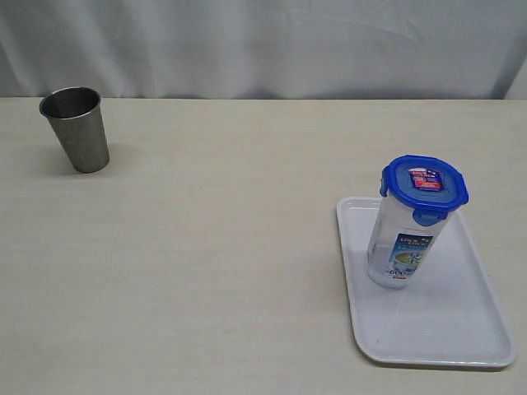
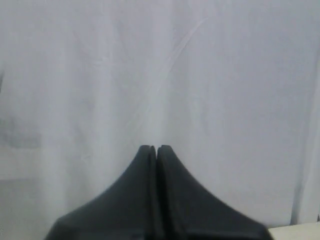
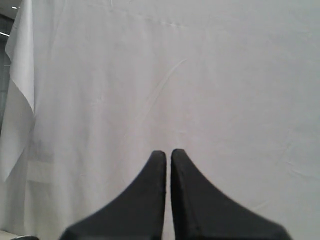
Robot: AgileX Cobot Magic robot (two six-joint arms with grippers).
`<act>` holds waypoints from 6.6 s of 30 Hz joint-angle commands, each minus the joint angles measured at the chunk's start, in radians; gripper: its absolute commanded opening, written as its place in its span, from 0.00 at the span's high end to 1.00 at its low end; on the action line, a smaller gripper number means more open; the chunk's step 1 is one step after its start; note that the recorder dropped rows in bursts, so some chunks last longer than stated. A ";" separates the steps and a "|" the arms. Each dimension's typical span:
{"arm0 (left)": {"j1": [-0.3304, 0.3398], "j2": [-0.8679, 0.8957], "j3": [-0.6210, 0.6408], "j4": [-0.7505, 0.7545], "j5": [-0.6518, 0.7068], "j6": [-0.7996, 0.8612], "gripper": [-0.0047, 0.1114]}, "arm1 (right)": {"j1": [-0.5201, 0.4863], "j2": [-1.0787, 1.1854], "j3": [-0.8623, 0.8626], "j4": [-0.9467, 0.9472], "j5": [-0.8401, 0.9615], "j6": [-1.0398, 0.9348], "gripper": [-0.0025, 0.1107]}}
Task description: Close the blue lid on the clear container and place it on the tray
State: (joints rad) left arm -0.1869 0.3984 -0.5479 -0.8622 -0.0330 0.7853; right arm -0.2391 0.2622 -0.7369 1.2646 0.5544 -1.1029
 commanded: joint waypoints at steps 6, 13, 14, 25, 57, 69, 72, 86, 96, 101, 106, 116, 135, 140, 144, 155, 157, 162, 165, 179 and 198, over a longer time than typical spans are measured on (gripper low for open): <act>0.000 -0.321 0.136 -0.034 -0.008 -0.008 0.96 | -0.002 -0.221 0.114 0.003 -0.022 0.077 0.94; 0.000 -0.398 0.164 -0.033 0.003 -0.006 0.96 | 0.005 -0.262 0.136 0.003 -0.018 0.120 0.94; 0.000 -0.398 0.164 -0.033 0.005 -0.006 0.96 | 0.005 -0.262 0.139 0.003 -0.013 0.120 0.94; 0.000 -0.398 0.164 -0.031 0.049 0.002 0.96 | 0.007 -0.262 0.278 0.003 -0.051 0.072 0.94; 0.000 -0.398 0.548 -0.039 0.131 -0.001 0.96 | 0.079 -0.262 0.737 0.087 -0.274 -0.113 0.94; 0.000 -0.398 0.548 -0.037 0.131 -0.001 0.96 | 0.079 -0.262 0.737 0.087 -0.274 -0.113 0.94; 0.000 -0.398 0.548 0.032 0.131 0.005 0.96 | 0.079 -0.262 0.737 0.087 -0.274 -0.111 0.94; 0.001 -0.398 0.548 0.215 0.119 -0.008 0.96 | 0.079 -0.262 0.737 0.087 -0.274 -0.111 0.94; 0.224 -0.398 0.548 0.906 0.172 -0.842 0.96 | 0.079 -0.262 0.737 0.087 -0.276 -0.111 0.94; 0.296 -0.398 0.548 0.902 0.226 -0.835 0.96 | 0.079 -0.262 0.737 0.087 -0.276 -0.111 0.94; 0.305 -0.398 0.548 0.896 0.335 -0.835 0.96 | 0.079 -0.262 0.737 0.087 -0.276 -0.111 0.94; 0.305 -0.398 0.548 0.840 0.330 -0.684 0.96 | 0.079 -0.262 0.737 0.087 -0.276 -0.111 0.94; 0.305 -0.398 0.548 0.851 0.335 -0.684 0.96 | 0.079 -0.262 0.737 0.087 -0.276 -0.111 0.94; 0.305 -0.398 0.548 0.851 0.335 -0.684 0.96 | 0.079 -0.262 0.737 0.087 -0.276 -0.111 0.94; 0.305 -0.398 0.548 0.851 0.335 -0.684 0.96 | 0.079 -0.262 0.737 0.087 -0.276 -0.111 0.94; 0.305 -0.398 0.548 0.851 0.342 -0.684 0.96 | 0.079 -0.262 0.737 0.087 -0.303 -0.111 0.94; 0.305 -0.398 0.548 0.851 0.342 -0.684 0.96 | 0.079 -0.262 0.737 0.102 -0.360 -0.108 0.94; 0.305 -0.398 0.548 0.851 0.342 -0.684 0.96 | 0.079 -0.262 0.737 0.015 -0.497 0.036 0.94; 0.305 -0.398 0.548 0.851 0.342 -0.684 0.96 | 0.079 -0.262 0.737 -0.331 -0.612 0.316 0.94; 0.305 -0.398 0.548 0.851 0.342 -0.684 0.96 | 0.079 -0.262 0.737 -1.312 -0.935 1.171 0.94; 0.305 -0.398 0.548 0.851 0.342 -0.684 0.96 | 0.128 -0.262 0.737 -1.403 -0.298 1.124 0.94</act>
State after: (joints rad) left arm 0.1154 0.0008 -0.0033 -0.0083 0.3130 0.1005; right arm -0.1422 0.0038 -0.0020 -0.1280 0.1708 0.0340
